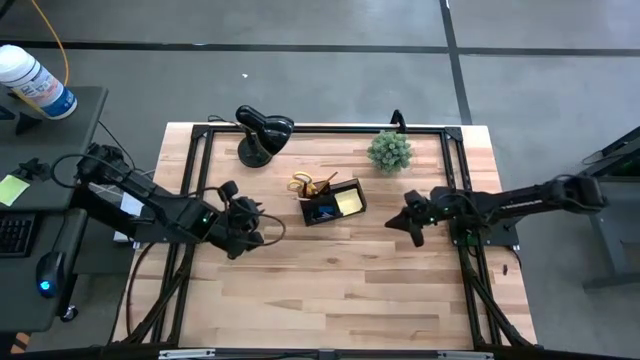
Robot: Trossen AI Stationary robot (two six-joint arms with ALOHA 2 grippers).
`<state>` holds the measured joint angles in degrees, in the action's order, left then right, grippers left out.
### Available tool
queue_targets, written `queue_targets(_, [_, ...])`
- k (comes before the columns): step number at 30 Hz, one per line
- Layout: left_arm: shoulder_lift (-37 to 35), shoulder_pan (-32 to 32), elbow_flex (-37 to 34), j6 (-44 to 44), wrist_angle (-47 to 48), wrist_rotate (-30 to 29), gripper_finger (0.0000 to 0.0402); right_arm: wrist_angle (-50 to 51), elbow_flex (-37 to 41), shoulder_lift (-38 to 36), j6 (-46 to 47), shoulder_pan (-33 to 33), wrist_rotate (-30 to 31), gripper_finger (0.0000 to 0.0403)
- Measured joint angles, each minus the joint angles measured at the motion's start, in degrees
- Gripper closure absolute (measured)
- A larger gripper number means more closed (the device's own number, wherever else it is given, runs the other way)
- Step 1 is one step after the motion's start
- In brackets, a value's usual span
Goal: Pick and place office supplies into organizer
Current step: Return to Home Position
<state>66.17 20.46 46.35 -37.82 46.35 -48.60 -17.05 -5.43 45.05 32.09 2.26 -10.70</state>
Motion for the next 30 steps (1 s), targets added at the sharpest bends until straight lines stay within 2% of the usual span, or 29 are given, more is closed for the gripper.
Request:
queue_targets(4, [0.00, -0.71, 0.00, 0.00, 0.00, 2.98, 0.0330, -0.63, 1.57, -6.05, 1.30, -0.02, -1.03, 0.0402])
queue_targets(11, [0.00, -0.63, 0.00, -0.09, -0.54, 4.07, 0.0330, 2.33, 1.66, -16.98, 1.08, -0.02, 1.89, 0.0403])
queue_targets(19, [0.00, -0.63, 0.00, -0.09, -1.57, 4.26, 0.0330, 13.62, 1.66, -30.85, 0.99, -0.02, 2.36, 0.0403])
queue_targets(26, [0.00, -0.63, 0.00, -0.09, -1.79, 4.25, 0.0330, 25.01, 1.55, -42.53, 1.12, -0.02, 5.13, 0.0403])
queue_targets(30, [0.00, -0.63, 0.00, -0.13, -2.03, 4.26, 0.0330, 26.21, 1.25, -44.99, 0.70, 0.00, 6.90, 0.0403])
